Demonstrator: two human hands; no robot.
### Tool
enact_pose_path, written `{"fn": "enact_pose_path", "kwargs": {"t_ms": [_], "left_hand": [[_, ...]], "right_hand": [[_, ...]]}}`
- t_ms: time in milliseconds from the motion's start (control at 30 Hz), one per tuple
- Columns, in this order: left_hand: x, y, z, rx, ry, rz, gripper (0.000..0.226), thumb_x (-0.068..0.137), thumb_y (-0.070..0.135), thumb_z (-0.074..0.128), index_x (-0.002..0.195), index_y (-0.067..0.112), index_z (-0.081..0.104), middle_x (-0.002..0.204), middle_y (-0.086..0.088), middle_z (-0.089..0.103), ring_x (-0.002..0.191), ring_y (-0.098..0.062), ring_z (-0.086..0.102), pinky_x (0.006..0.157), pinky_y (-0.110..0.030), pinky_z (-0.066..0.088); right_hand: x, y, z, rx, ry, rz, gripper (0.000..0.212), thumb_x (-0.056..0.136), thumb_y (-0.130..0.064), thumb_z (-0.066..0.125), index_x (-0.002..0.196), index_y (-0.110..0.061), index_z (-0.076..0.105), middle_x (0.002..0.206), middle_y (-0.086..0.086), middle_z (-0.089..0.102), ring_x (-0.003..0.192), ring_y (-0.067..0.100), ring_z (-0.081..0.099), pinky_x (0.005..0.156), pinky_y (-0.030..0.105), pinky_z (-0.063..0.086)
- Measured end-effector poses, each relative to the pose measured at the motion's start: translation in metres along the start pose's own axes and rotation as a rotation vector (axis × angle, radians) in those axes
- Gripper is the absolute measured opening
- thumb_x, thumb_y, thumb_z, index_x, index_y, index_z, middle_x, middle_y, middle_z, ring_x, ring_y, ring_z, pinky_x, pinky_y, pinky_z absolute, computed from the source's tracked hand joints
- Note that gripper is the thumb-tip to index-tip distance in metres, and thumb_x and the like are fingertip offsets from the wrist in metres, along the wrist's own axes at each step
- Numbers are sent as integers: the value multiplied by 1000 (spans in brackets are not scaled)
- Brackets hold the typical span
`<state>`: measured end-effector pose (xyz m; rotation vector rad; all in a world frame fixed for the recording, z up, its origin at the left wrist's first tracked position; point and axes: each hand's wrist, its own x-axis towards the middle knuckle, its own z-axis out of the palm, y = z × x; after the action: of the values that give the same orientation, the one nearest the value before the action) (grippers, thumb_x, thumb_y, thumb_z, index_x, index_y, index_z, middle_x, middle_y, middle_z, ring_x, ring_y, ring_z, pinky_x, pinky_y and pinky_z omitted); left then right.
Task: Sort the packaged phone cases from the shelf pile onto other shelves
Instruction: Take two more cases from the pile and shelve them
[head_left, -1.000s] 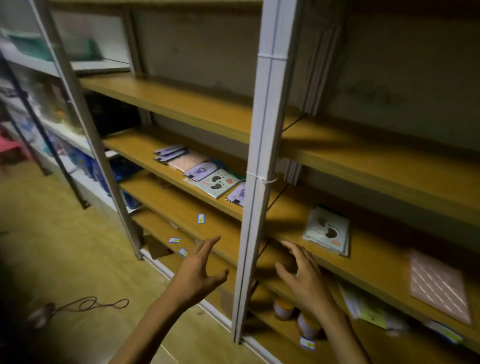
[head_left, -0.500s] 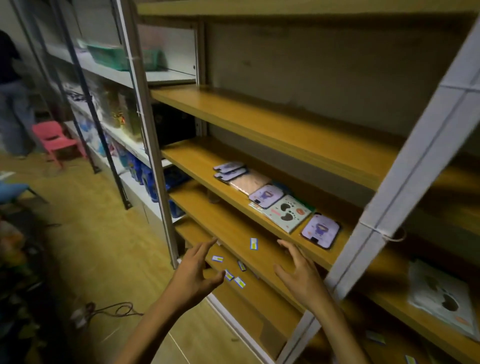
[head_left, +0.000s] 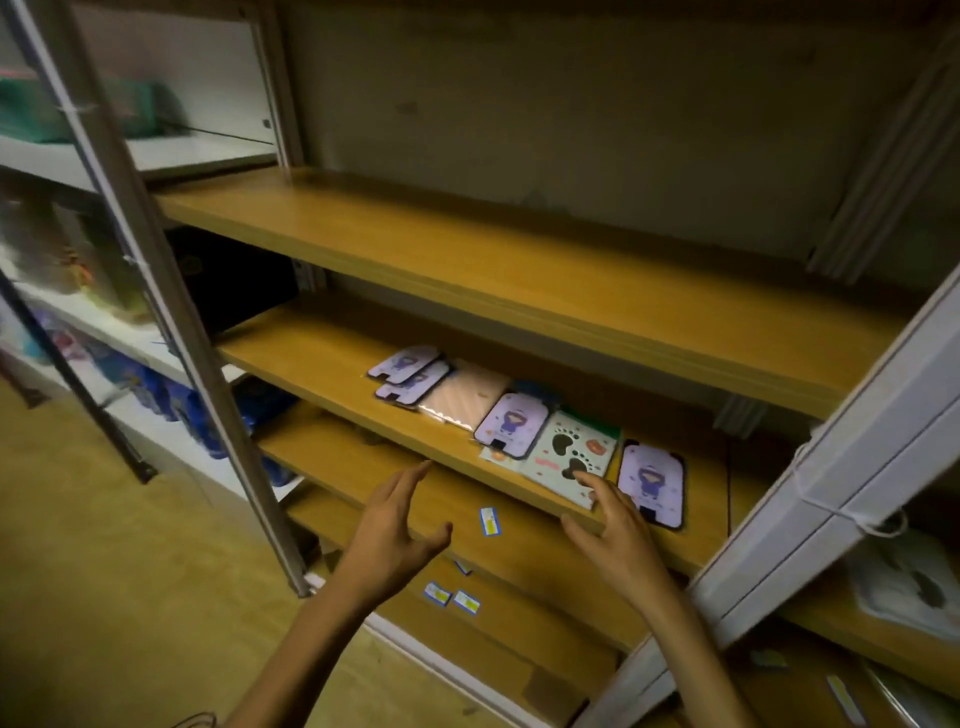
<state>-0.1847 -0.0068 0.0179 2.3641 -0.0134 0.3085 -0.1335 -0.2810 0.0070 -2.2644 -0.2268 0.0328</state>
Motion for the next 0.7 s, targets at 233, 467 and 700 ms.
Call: {"fn": "enact_pose_path", "kwargs": {"t_ms": [233,467,700], "left_hand": [[81,-9,28,-25,-105,64,88,73,61,62,147,25,31,146,1,43,132,-16,41,103,-31,40],[133,-9,58,0,-151,67,97,66,72,52,144,18,36,141,-8,49,126,-24,44,100,-37,42],[163,-15,77,176,-135,141,106,61,92,37,135,17,46,129,-7,59,117,-26,50,99,-37,40]], "right_hand": [[46,25,-3,24,109,68,57,88,-34,63,139,-34,37,145,-3,41,134,14,39,97,39,52],[59,35,6,-77,173,125,69,83,-45,64,142,-38,30,145,-6,39,135,15,32,107,37,40],[58,21,22,-403,247,292,100,68,-88,33,146,-27,25,148,-3,37,137,18,30,112,36,27]]}}
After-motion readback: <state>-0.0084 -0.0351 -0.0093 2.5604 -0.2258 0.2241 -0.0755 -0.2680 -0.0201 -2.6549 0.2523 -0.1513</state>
